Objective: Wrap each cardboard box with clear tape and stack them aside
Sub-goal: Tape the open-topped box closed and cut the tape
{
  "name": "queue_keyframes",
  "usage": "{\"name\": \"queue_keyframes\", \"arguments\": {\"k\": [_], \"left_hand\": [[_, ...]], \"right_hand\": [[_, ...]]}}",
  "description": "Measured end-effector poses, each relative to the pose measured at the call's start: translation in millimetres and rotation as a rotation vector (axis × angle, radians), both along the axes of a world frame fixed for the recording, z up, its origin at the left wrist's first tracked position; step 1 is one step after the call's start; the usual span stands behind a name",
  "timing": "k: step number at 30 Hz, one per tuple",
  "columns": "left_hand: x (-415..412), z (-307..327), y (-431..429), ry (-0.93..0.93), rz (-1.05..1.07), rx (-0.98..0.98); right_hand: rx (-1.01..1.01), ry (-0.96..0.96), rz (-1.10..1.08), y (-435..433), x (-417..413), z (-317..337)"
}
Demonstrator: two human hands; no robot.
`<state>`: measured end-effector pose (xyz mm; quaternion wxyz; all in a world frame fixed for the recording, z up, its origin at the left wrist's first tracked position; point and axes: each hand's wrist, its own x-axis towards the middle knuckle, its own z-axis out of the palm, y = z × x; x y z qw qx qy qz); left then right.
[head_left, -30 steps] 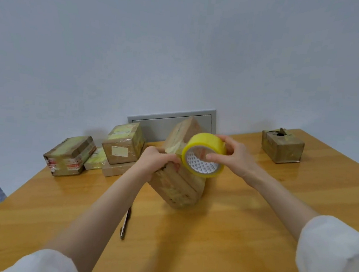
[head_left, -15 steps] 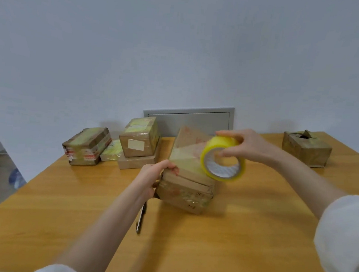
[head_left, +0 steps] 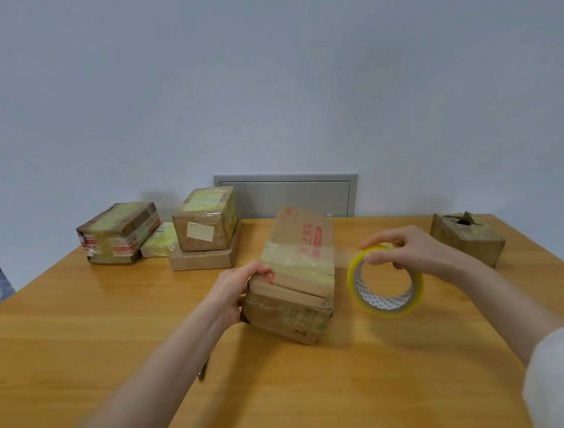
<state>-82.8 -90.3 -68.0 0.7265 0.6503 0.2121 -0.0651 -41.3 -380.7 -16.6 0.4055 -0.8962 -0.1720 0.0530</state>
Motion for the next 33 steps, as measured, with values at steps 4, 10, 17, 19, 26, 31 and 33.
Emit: {"name": "queue_keyframes", "arguments": {"k": [4,10,17,19,26,31,33], "left_hand": [[-1,-3,-4,0.042,-0.026,-0.05],[-3,-7,-8,0.041,-0.073,-0.034],[1,7,-14,-0.398,-0.241,1.223],[0,11,-32,-0.513,-0.38,1.446],[8,-5,-62,-0.289,-0.729,1.632],[10,0,-73,-0.205,-0.732,1.635],[9,-4,-74,-0.214,-0.704,1.61]], "right_hand": [[0.004,0.019,-0.008,-2,-1,-10],[-0.052,0.065,0.022,-4,5,-26],[-0.057,0.041,0.07,18,11,-48],[-0.048,0.027,0.083,24,13,-47],[-0.009,0.006,0.074,20,8,-51],[0.014,0.03,0.073,19,5,-50],[0.052,0.1,0.03,11,0,-60]]}}
